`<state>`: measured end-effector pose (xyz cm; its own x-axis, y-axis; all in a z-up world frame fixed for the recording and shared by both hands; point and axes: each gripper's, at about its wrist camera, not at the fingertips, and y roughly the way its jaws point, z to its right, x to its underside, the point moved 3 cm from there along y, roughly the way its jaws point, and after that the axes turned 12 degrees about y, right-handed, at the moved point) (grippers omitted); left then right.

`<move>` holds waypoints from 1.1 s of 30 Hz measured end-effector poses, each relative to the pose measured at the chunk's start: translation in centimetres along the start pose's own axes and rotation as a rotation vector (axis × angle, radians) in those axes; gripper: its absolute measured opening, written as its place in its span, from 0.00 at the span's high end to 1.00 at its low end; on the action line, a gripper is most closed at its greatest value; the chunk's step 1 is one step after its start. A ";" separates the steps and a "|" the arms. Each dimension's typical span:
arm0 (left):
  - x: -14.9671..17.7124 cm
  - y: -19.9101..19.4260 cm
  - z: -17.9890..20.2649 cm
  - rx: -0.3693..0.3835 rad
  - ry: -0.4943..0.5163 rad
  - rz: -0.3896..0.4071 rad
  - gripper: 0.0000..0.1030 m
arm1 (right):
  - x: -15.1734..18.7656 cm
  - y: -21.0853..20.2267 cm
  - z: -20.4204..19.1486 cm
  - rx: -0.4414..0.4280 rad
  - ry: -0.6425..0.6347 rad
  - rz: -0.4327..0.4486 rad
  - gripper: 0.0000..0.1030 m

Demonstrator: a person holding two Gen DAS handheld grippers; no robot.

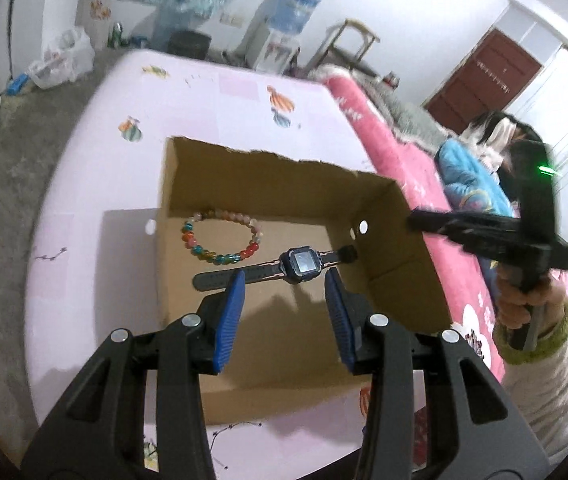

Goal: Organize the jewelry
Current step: 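Carry the smartwatch over the cardboard box and lower it inside, then open both grippers to release the smartwatch beside the bracelet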

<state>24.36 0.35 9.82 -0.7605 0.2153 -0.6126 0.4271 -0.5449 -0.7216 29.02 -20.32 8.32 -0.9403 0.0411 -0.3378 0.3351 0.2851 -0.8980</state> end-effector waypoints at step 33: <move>11.6 -6.7 -5.6 -0.126 -0.105 0.121 0.51 | -2.2 13.8 -1.8 0.437 -0.392 -0.285 0.57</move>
<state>15.38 11.03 5.74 -0.7438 0.0656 -0.6652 0.5713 -0.4542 -0.6836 35.56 -14.71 -2.79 -0.9323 -0.3543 -0.0729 0.1466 -0.1860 -0.9716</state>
